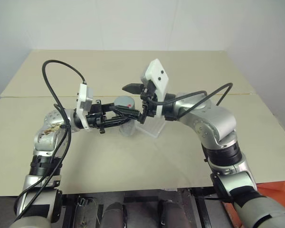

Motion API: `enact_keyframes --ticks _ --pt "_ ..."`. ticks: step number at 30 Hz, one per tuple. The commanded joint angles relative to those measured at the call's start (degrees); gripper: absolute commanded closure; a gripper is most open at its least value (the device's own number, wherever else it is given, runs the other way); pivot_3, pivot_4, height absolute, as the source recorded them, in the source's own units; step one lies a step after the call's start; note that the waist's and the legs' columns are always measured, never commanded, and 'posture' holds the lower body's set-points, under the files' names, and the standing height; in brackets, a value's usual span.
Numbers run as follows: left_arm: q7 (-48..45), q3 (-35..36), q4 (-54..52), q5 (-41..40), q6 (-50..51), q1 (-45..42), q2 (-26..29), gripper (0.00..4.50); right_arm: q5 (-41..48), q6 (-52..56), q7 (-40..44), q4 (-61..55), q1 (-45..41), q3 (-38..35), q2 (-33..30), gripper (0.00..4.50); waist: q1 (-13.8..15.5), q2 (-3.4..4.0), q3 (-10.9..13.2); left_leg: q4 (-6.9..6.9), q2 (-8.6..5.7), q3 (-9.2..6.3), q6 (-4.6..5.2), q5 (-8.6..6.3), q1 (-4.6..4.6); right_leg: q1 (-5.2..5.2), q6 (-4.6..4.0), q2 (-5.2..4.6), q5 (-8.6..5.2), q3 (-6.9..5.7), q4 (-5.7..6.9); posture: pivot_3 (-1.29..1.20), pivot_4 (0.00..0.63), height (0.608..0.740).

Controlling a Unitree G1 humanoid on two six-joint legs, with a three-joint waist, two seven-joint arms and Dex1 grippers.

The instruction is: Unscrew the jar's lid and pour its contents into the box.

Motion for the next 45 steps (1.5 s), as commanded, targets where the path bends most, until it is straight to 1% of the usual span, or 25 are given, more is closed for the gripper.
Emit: enact_keyframes --ticks 1,15,36,40,45 --pt "-0.1 1.3 -2.3 -0.7 -1.1 0.1 0.7 2.42 -0.8 -1.3 0.0 -0.3 -0.6 -1.7 -0.6 0.0 0.0 0.0 0.0 -0.01 0.0 0.0 0.0 0.0 0.0 0.0 0.0 0.0 0.0 0.0 0.0 0.0 0.15 0.74" --pt "0.0 2.1 -3.2 -1.7 -0.5 1.3 2.1 2.42 0.5 -0.3 1.8 -1.5 1.8 -5.4 -5.9 0.0 0.0 0.0 0.0 0.0 0.0 0.0 0.0 0.0 0.0 0.0 0.0 0.0 0.0 0.0 0.0 0.0 0.15 0.74" --pt "0.2 2.7 -4.7 -1.8 0.0 2.1 2.4 2.42 1.9 0.0 2.1 -3.1 4.3 -7.2 -9.2 0.0 0.0 0.0 0.0 0.0 0.0 0.0 0.0 0.0 0.0 0.0 0.0 0.0 0.0 0.01 -0.01 0.0 0.15 0.74" --pt "0.9 2.6 -3.1 -0.9 -0.6 1.5 1.8 2.42 4.7 0.9 4.0 -6.1 5.4 -8.2 -10.6 0.0 0.1 0.0 0.0 -0.01 0.0 0.0 0.0 0.0 0.0 0.0 0.0 0.0 0.0 0.01 -0.02 0.0 0.15 0.74" --pt "0.8 1.8 -1.0 0.1 -1.6 0.4 1.2 2.42 8.1 2.4 3.5 -8.4 5.0 -8.7 -9.2 0.0 0.0 0.0 0.0 0.0 0.0 0.0 0.01 0.0 0.01 0.0 0.0 0.0 0.0 0.01 -0.01 0.0 0.15 0.74"
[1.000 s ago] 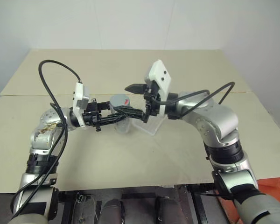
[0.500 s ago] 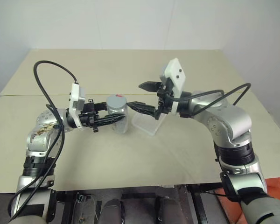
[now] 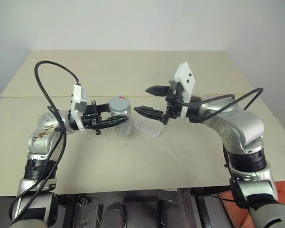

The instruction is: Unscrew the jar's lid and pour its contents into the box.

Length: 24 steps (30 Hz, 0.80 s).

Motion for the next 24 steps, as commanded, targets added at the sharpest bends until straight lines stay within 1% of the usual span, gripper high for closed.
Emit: enact_keyframes --ticks 1,4,9,20,24 --pt "-0.6 -0.2 0.2 0.3 -1.8 -2.2 -0.3 2.42 2.3 0.8 -0.8 -3.0 -1.2 -1.5 1.6 0.0 -0.1 0.0 0.0 0.0 0.0 0.0 0.0 0.0 0.01 0.0 0.0 0.0 0.0 0.0 0.01 0.0 0.15 0.74" --pt "-1.0 -0.9 1.5 0.7 -2.4 -3.4 -1.0 2.42 2.0 0.8 -1.9 -3.2 -2.0 0.2 3.7 0.0 0.0 0.0 0.0 0.0 0.0 0.0 0.0 0.0 0.01 0.0 0.0 0.0 0.0 0.0 0.02 0.0 0.15 0.74" --pt "-1.7 -1.2 1.8 0.9 -3.0 -3.9 -1.3 2.42 -1.0 0.6 -4.6 -0.9 -4.3 3.1 6.7 0.0 -0.1 0.0 0.0 0.0 -0.01 0.01 -0.01 0.0 0.01 0.0 0.0 0.0 0.0 0.01 0.02 0.0 0.15 0.74" --pt "-2.0 -1.0 1.4 1.1 -3.1 -3.4 -1.4 2.42 -6.0 -1.1 -5.9 3.0 -6.7 5.6 9.5 0.0 -0.1 0.0 0.0 0.0 -0.01 0.0 -0.01 0.0 0.0 0.0 0.0 0.0 0.0 0.0 0.01 0.0 0.15 0.74" --pt "-2.2 -0.8 1.1 1.0 -3.3 -2.8 -1.1 2.42 -7.0 -0.9 -5.9 4.3 -6.8 5.2 9.8 0.0 -0.1 0.0 0.0 0.0 -0.01 0.0 -0.01 0.01 0.0 0.0 0.0 0.0 0.0 0.0 0.02 0.0 0.15 0.74"
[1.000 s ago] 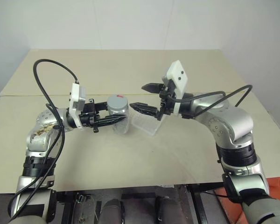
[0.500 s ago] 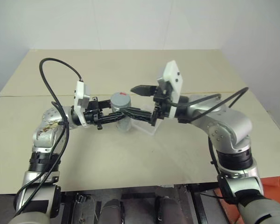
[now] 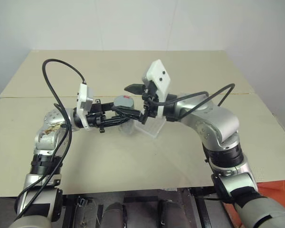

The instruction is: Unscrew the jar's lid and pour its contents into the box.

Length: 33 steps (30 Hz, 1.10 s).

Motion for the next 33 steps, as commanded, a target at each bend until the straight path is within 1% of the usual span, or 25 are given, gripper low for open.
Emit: enact_keyframes --ticks 1,18,33 --pt "-0.6 1.1 -1.7 -0.9 -1.1 0.2 0.5 2.42 -0.9 -1.4 -0.2 -0.2 -0.9 -1.4 -0.2 0.0 0.0 0.0 0.0 0.0 0.0 0.0 0.0 0.0 0.0 0.0 0.0 0.0 0.0 0.0 0.0 0.0 0.15 0.74" --pt "0.6 2.1 -3.7 -1.6 -0.8 2.1 1.5 2.42 0.0 -1.0 1.4 -2.0 2.1 -4.8 -5.1 0.0 0.0 0.0 0.0 0.0 0.0 0.0 0.0 0.0 0.0 0.0 0.0 0.0 0.0 0.0 -0.01 0.0 0.15 0.74" --pt "0.5 2.4 -5.2 -1.8 0.0 2.7 1.8 2.42 0.3 -0.9 1.7 -2.0 2.8 -6.3 -7.2 0.0 0.1 0.0 0.0 0.0 0.0 0.0 0.0 0.0 0.0 0.0 0.0 0.0 0.0 0.0 -0.01 0.0 0.15 0.74"
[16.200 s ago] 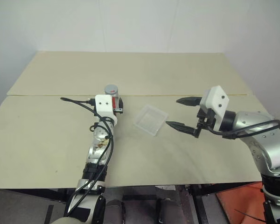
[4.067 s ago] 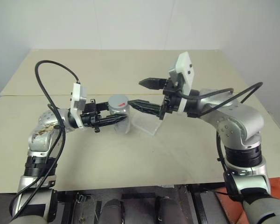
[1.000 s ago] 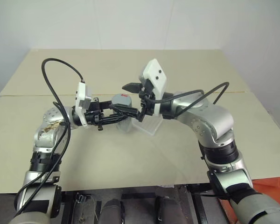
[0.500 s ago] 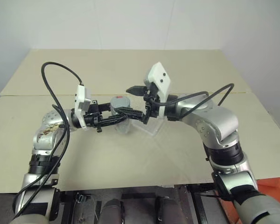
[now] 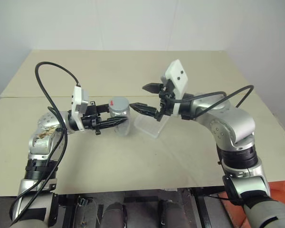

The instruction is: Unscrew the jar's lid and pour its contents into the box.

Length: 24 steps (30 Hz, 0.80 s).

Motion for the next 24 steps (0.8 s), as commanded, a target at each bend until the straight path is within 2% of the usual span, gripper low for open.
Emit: enact_keyframes --ticks 1,8,13,24 --pt "-0.3 0.5 -2.6 -1.6 0.1 -0.2 0.3 2.42 0.0 -0.8 0.0 -1.0 -0.3 -2.0 -0.6 0.0 0.0 0.0 0.0 0.0 0.0 0.0 0.0 0.0 0.0 0.0 0.0 0.0 0.0 0.0 0.0 0.0 0.15 0.74" --pt "-0.3 0.7 -2.4 -1.5 0.1 -0.1 0.4 2.42 0.6 -0.7 1.0 -1.9 0.3 -2.7 -2.0 0.0 0.0 0.0 0.0 0.0 0.0 0.0 0.0 0.0 0.0 0.0 0.0 0.0 0.0 0.0 0.0 0.0 0.15 0.74" --pt "0.1 0.8 -1.2 -1.1 -0.1 -0.7 0.2 2.42 4.9 -1.7 6.4 -5.3 1.9 -3.9 -4.0 0.0 0.1 0.0 0.0 0.0 0.0 0.0 0.01 -0.01 -0.02 0.0 0.0 0.0 0.0 0.0 -0.03 0.0 0.15 0.74" --pt "0.2 0.4 -1.9 -1.4 0.6 -0.5 -0.3 2.42 5.3 -1.5 5.8 -5.5 -0.5 -0.7 0.6 0.0 0.0 0.0 0.0 0.01 0.0 0.0 0.01 -0.01 0.01 0.0 0.0 0.0 0.0 0.01 0.01 0.0 0.15 0.74"
